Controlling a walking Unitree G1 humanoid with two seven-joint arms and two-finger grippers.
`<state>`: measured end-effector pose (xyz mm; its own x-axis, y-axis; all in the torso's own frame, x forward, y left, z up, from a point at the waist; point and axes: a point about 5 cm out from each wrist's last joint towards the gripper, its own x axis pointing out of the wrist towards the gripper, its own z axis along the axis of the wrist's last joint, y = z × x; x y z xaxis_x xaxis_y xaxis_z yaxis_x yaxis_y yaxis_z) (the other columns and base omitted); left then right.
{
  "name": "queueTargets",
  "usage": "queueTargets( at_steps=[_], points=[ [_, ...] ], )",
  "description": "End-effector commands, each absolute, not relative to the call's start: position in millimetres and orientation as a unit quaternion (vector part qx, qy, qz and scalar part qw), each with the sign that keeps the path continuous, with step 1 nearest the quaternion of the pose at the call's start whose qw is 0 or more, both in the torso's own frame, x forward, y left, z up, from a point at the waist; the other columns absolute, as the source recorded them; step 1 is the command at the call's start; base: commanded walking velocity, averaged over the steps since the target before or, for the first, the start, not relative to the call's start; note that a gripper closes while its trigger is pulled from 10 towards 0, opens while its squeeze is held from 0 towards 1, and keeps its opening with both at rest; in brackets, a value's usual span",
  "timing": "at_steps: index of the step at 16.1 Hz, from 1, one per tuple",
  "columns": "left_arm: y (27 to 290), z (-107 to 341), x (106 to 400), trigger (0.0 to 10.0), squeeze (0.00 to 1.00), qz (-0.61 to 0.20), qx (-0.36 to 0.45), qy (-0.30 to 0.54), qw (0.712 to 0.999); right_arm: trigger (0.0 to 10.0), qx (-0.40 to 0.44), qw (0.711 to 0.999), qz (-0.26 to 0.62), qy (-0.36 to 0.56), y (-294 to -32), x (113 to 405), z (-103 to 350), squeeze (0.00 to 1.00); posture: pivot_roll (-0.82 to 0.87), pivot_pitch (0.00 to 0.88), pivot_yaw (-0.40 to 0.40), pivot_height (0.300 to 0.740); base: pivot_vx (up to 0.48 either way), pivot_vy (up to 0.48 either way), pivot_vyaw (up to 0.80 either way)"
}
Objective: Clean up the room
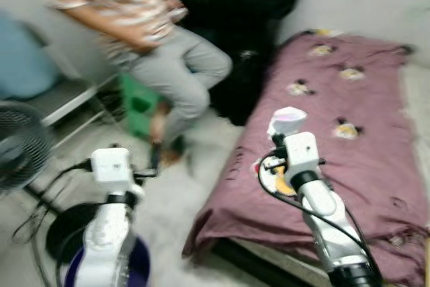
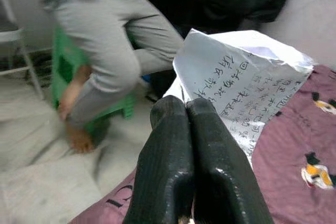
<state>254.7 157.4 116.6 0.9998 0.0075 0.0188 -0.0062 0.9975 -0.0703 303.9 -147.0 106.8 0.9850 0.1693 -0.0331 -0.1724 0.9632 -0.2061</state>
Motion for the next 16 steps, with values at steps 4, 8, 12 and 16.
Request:
queueTargets(
  at_steps=[4, 8, 12, 16],
  points=[
    [162.8, 118.6, 256.1, 10.0, 0.00, 0.011, -0.024, -0.012, 1.000, 10.0, -0.097, 0.991, 0.091, 0.002, -143.6, 306.1, 109.8, 0.00, 0.05, 0.000, -0.022, 0.740, 0.000, 0.000, 0.80],
    [163.0, 118.6, 256.1, 10.0, 0.00, 0.011, -0.022, -0.013, 1.000, 10.0, -0.097, 0.991, 0.093, 0.002, -143.4, 306.6, 109.7, 0.00, 0.05, 0.000, -0.021, 0.740, 0.000, 0.000, 0.80],
    [162.1, 118.3, 256.8, 10.0, 0.00, 0.009, -0.020, -0.014, 1.000, 10.0, -0.098, 0.991, 0.095, 0.001, -142.9, 306.9, 109.3, 0.00, 0.05, 0.000, -0.022, 0.740, 0.000, 0.000, 0.80],
    [161.9, 118.1, 256.7, 10.0, 0.00, 0.008, -0.020, -0.014, 1.000, 10.0, -0.097, 0.991, 0.097, 0.002, -142.9, 306.7, 108.7, 0.00, 0.05, 0.000, -0.023, 0.740, 0.000, 0.000, 0.80]
  ],
)
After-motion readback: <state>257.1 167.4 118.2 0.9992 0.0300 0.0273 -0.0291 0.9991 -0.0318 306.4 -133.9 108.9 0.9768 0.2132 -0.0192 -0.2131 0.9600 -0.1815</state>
